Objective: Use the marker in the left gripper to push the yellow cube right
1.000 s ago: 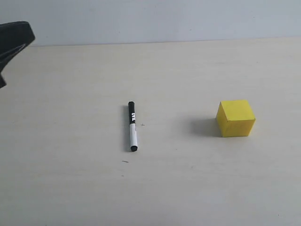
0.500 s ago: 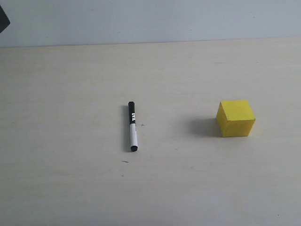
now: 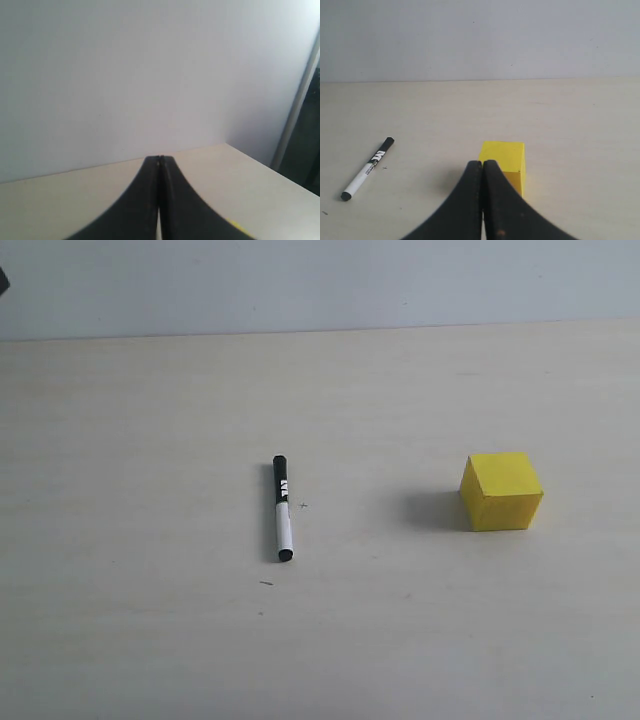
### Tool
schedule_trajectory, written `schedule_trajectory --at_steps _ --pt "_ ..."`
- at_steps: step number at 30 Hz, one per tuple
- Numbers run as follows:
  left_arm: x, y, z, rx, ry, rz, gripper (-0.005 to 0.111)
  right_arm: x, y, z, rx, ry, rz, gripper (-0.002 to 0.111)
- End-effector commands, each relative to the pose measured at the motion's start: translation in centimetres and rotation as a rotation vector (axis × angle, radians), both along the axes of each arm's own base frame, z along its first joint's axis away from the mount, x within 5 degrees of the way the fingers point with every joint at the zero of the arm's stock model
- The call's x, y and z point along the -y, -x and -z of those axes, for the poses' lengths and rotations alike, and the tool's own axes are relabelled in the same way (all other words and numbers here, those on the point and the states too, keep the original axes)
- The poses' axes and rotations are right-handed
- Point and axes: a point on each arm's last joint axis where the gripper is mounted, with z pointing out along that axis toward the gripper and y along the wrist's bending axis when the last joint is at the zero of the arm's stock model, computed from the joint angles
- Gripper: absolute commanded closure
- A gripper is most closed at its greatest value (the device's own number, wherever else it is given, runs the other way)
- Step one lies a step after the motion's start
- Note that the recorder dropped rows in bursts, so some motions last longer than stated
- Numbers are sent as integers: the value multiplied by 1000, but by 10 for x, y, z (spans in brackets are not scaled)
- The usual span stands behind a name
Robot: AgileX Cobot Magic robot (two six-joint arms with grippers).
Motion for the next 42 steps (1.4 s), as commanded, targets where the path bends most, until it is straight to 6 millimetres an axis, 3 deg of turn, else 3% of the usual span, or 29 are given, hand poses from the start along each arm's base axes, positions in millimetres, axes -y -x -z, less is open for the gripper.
schedule_trajectory --at_steps 1,4,8,13,21,33,38,42 --pt "-25 2 -4 18 -8 -148 106 0 0 1 8 3 0 108" --pt "-53 13 -1 -39 -36 -347 106 0 0 1 8 3 0 108" --pt "-72 39 -1 -39 -85 -481 106 0 0 1 8 3 0 108" --pt "-81 75 -4 55 -74 -519 106 0 0 1 8 3 0 108" --pt "-86 101 -6 153 -37 -528 106 0 0 1 8 3 0 108" --pt "-87 95 16 57 -178 -545 106 0 0 1 8 3 0 108" --pt "-86 82 47 33 -285 -559 106 0 0 1 8 3 0 108" --pt "-85 73 83 -58 -347 -546 106 0 0 1 8 3 0 108"
